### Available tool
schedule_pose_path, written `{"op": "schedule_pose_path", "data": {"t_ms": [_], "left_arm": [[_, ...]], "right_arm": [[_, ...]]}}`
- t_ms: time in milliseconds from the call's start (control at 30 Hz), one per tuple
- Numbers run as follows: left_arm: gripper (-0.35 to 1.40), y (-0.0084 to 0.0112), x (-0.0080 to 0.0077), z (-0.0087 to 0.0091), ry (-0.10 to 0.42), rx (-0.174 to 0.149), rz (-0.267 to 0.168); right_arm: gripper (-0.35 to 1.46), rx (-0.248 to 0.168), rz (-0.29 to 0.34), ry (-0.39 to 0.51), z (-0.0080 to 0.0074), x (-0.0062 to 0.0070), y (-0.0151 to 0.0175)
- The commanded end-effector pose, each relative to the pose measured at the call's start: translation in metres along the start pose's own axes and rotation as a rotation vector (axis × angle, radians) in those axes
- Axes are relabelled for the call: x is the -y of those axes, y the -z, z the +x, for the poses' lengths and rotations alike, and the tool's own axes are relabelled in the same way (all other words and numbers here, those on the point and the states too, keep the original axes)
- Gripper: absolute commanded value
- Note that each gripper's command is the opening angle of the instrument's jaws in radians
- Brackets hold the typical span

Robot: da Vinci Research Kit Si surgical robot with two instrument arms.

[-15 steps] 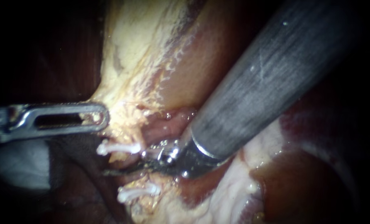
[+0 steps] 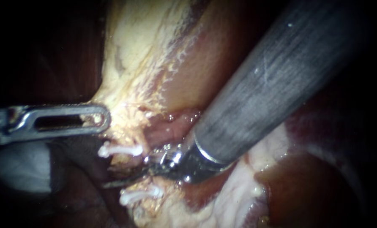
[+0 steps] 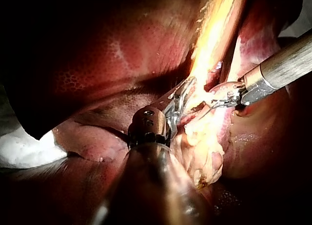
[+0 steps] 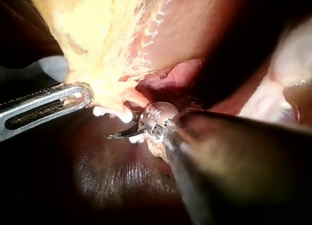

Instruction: Go back from the cut left tube

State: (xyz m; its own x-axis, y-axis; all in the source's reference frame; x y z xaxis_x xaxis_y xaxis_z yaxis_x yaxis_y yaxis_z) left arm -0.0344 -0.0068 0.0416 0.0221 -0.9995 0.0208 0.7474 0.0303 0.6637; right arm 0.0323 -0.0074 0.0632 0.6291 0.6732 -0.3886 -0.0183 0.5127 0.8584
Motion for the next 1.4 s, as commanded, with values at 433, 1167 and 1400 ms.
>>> {"op": "schedule_pose_path", "data": {"t_ms": [433,1167,1400], "left_arm": [[-0.35,-0.0001,-0.0002,0.0000,0.000,-0.001,0.001],[-0.35,-0.0003,-0.0006,-0.0001,-0.008,-0.001,0.001],[-0.35,-0.0005,-0.0007,0.0000,-0.008,0.001,0.001]], "right_arm": [[0.96,-0.023,0.020,0.065,-0.0003,0.0017,0.0005],[1.41,-0.168,-0.038,0.508,-0.0052,0.0035,0.0128],[1.43,-0.198,-0.108,0.562,-0.0053,0.0037,0.0200]]}}
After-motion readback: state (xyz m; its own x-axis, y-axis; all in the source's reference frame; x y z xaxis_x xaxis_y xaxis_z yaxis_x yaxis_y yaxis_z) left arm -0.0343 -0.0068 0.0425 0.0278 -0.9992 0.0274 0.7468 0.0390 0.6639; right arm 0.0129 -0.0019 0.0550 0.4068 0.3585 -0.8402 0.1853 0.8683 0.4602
